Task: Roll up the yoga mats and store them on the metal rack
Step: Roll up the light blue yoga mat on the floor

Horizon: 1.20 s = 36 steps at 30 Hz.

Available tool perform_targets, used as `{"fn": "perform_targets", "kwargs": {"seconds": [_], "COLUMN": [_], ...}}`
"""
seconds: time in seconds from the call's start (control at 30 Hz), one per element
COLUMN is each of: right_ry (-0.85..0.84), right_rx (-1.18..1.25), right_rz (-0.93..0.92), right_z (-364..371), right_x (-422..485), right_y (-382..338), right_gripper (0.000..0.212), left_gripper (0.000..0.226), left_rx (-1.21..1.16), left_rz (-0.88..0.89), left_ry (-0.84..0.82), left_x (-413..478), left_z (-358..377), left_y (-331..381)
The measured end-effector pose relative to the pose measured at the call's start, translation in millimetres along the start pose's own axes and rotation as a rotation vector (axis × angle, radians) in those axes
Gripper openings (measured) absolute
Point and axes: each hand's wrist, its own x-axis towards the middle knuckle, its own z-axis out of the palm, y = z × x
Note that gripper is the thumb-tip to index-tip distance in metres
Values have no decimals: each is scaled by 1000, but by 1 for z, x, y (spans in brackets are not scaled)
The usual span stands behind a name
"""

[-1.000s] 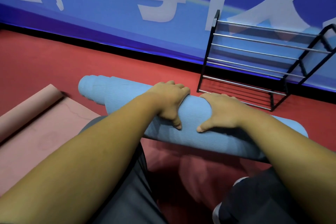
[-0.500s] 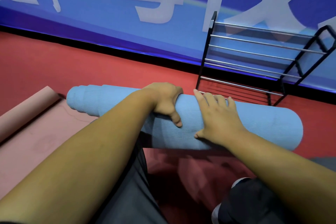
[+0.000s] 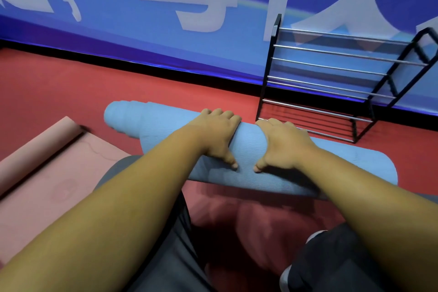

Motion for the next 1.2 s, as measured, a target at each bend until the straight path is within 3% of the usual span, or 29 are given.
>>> {"fn": "perform_targets", "kwargs": {"seconds": [0.13,0.3,0.47,0.8,0.97,1.1,1.2], "right_ry": [-72,-134,-108,48,107,60,-38], "right_rx": [154,231,151,-236,-234,-153,-10], "right_rz": [-24,-82,-73,-90,-71,-62,-22], "right_z": [0,-3,1,16,15,10,2], "right_x": [11,12,4,-23,-15,-8,-1], "right_y": [12,15,9,-11,-11,-8,-1], "right_gripper": [104,92,121,166,149,123,113], "left_gripper": [136,118,112,97,95,105,110], "left_rx": [139,79,-27,-302,-381,-396,-270], "left_rz": [13,-1,-6,-110,-113,-100,-50], "left_ry": [37,45,11,-134,-192,-188,-109], "left_x": [1,1,-1,-3,-4,-1,-1], "left_z": [6,3,-1,-16,-13,-5,1], "left_y": [7,7,-3,-25,-27,-26,-23]}}
